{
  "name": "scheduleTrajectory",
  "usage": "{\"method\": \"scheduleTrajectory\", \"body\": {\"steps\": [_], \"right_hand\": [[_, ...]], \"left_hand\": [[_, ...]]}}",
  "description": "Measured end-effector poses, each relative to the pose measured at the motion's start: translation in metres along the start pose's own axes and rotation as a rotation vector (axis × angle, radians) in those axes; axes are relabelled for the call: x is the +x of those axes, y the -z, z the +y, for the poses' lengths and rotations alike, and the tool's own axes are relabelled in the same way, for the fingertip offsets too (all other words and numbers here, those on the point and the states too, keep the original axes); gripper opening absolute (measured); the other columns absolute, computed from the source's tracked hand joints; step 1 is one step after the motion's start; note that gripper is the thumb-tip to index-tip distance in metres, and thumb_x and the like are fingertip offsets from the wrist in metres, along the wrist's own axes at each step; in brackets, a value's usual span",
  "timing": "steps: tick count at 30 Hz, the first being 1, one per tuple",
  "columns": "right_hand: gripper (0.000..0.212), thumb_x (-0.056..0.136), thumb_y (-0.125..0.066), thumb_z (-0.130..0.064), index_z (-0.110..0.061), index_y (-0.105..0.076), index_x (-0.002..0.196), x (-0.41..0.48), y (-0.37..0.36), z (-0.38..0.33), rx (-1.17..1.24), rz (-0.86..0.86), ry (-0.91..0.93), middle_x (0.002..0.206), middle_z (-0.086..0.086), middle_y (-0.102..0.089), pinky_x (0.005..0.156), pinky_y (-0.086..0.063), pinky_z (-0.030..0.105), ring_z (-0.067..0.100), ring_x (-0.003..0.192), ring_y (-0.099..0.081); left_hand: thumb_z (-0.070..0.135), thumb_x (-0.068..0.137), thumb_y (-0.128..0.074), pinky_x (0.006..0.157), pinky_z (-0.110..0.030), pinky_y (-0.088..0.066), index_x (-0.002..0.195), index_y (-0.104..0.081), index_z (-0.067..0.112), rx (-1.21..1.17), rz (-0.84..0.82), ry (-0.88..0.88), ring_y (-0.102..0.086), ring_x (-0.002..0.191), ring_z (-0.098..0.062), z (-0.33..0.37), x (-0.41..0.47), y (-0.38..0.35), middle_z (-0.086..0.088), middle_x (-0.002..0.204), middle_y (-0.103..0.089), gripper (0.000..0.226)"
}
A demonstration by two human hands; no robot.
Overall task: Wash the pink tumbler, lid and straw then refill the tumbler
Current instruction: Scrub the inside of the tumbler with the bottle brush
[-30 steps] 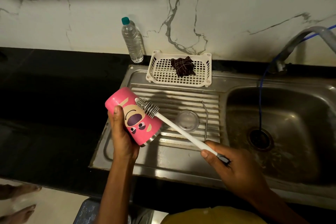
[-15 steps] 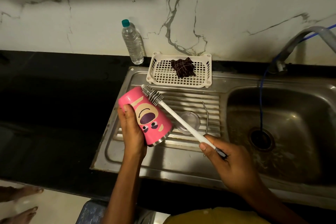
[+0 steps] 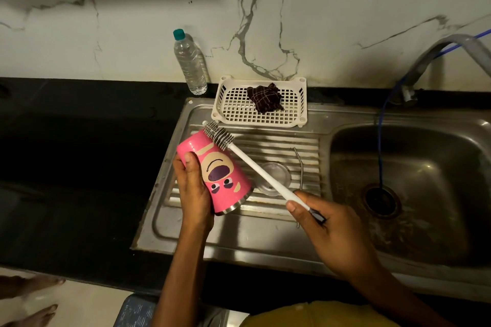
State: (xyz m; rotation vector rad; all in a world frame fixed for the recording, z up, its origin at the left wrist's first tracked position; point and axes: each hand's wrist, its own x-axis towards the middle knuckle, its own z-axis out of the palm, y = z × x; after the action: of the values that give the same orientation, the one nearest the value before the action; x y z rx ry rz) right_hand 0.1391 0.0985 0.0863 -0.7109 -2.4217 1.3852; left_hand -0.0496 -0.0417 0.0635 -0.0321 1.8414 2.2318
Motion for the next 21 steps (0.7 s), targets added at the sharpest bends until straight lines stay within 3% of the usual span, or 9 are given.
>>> {"method": "scheduleTrajectory", "body": {"steps": [3,6,9,13,17,21], "right_hand": [[0.034,0.088,-0.047,-0.074,-0.06,-0.062,0.114,-0.003,0.0,-0.004,-0.02,-0.005,0.016,0.065,-0.019,-0.063,0.053,-0.042,0.018,0.006,0.056,-0.062],[0.043,0.092,-0.047,-0.069,-0.047,-0.063,0.127,-0.006,0.002,-0.007,-0.019,-0.05,0.038,0.061,-0.019,-0.06,0.047,-0.041,0.02,0.01,0.048,-0.058],[0.053,0.089,-0.044,-0.075,-0.047,-0.061,0.13,-0.005,0.004,-0.006,-0.045,-0.064,0.038,0.06,-0.009,-0.06,0.046,-0.045,0.028,0.014,0.049,-0.059],[0.056,0.087,-0.044,-0.079,-0.046,-0.061,0.129,-0.005,0.005,-0.001,-0.081,-0.079,0.046,0.063,-0.017,-0.063,0.047,-0.039,0.015,0.008,0.051,-0.061],[0.051,0.091,-0.045,-0.073,-0.043,-0.066,0.127,0.004,0.004,0.001,-0.076,-0.035,0.013,0.064,-0.02,-0.062,0.049,-0.041,0.017,0.008,0.054,-0.061],[0.053,0.088,-0.044,-0.077,-0.047,-0.065,0.126,0.002,0.001,-0.002,-0.048,-0.037,0.035,0.063,-0.014,-0.06,0.05,-0.04,0.019,0.008,0.054,-0.06]], "left_hand": [[0.093,0.053,-0.065,0.06,-0.027,-0.058,0.129,-0.039,0.015,0.013,-0.001,-0.038,-0.071,0.073,-0.007,0.001,-0.001,0.001,0.017,0.083,-0.07,0.112],[0.091,0.056,-0.064,0.059,-0.022,-0.057,0.129,-0.037,0.015,0.034,0.001,-0.069,-0.071,0.072,-0.005,0.001,0.001,0.004,0.02,0.081,-0.069,0.109],[0.09,0.061,-0.063,0.059,-0.023,-0.057,0.137,-0.034,0.011,0.055,0.023,-0.079,-0.07,0.072,-0.005,0.005,0.002,0.006,0.019,0.083,-0.069,0.113],[0.08,0.079,-0.055,0.061,-0.03,-0.057,0.134,-0.037,0.02,0.037,0.053,-0.075,-0.07,0.071,-0.007,0.003,0.004,0.01,0.008,0.092,-0.064,0.083],[0.091,0.056,-0.066,0.06,-0.027,-0.058,0.139,-0.036,0.016,0.06,0.063,-0.075,-0.071,0.073,-0.01,0.006,0.003,0.008,0.01,0.093,-0.065,0.115],[0.087,0.064,-0.063,0.06,-0.026,-0.058,0.141,-0.035,0.016,0.027,0.061,-0.082,-0.071,0.074,-0.009,0.005,0.004,0.007,0.011,0.09,-0.067,0.108]]}}
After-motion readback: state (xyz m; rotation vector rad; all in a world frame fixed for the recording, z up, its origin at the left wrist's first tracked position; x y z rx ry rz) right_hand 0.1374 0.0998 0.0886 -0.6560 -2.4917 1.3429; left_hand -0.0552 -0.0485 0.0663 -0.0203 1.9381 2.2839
